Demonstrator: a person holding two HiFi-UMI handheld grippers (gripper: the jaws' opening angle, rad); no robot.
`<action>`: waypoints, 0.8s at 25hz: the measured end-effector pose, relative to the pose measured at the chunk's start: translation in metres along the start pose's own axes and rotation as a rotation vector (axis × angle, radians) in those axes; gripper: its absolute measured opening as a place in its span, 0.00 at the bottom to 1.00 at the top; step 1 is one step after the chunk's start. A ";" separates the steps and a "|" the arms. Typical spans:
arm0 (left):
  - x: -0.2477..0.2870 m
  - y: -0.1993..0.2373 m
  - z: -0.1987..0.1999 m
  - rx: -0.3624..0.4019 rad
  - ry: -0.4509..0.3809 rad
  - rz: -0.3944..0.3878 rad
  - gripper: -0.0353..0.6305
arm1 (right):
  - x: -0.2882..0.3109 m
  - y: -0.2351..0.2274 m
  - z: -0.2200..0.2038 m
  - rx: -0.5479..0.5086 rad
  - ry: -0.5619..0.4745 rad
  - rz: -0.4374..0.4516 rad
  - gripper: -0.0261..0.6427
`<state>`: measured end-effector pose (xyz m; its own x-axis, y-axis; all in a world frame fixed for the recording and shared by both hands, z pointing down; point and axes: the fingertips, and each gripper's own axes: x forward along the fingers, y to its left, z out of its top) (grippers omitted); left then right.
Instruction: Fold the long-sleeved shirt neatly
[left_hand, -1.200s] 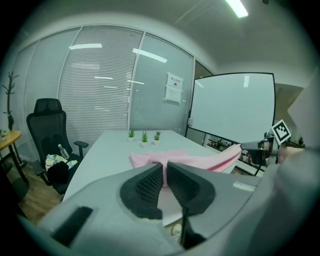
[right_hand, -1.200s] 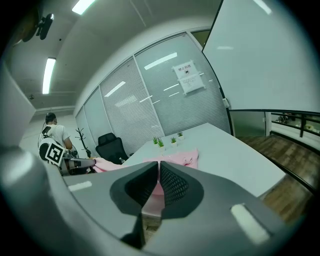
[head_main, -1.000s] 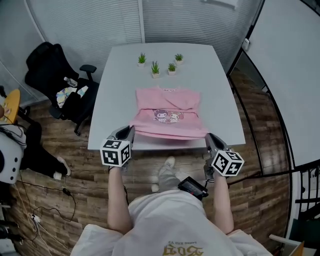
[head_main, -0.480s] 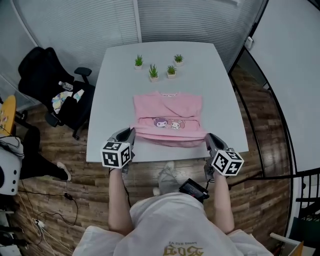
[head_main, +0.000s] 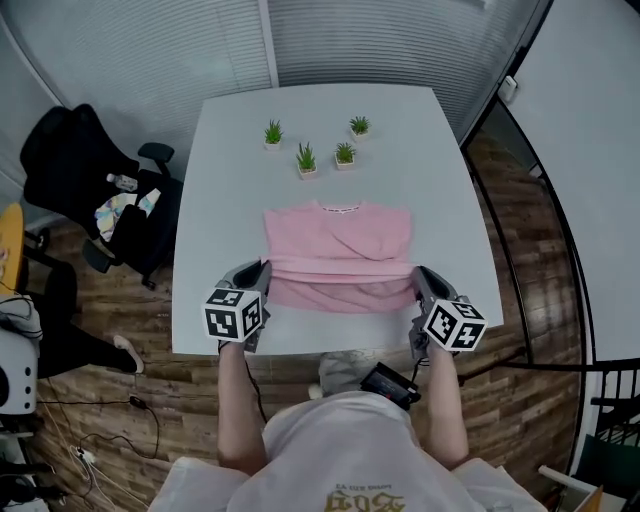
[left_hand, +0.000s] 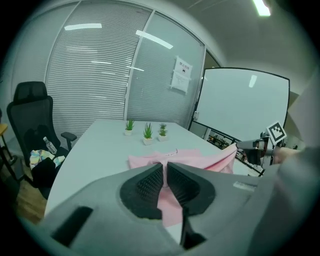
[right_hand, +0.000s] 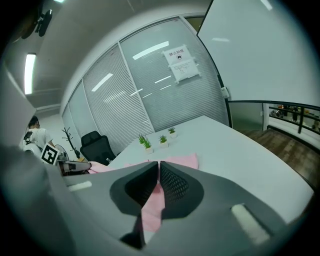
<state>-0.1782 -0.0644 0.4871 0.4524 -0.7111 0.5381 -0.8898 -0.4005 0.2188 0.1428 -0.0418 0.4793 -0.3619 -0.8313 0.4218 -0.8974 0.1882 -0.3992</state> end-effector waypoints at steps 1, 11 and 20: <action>0.005 0.003 0.002 -0.001 0.004 0.000 0.10 | 0.006 -0.001 0.003 0.001 0.000 0.000 0.08; 0.056 0.031 0.025 -0.026 0.044 0.001 0.10 | 0.066 -0.015 0.033 0.003 0.022 0.001 0.08; 0.111 0.049 0.038 -0.042 0.092 0.009 0.10 | 0.121 -0.040 0.049 0.013 0.056 0.010 0.08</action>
<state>-0.1697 -0.1848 0.5270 0.4390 -0.6574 0.6124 -0.8962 -0.3688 0.2465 0.1469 -0.1750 0.5064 -0.3848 -0.7986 0.4628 -0.8904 0.1892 -0.4139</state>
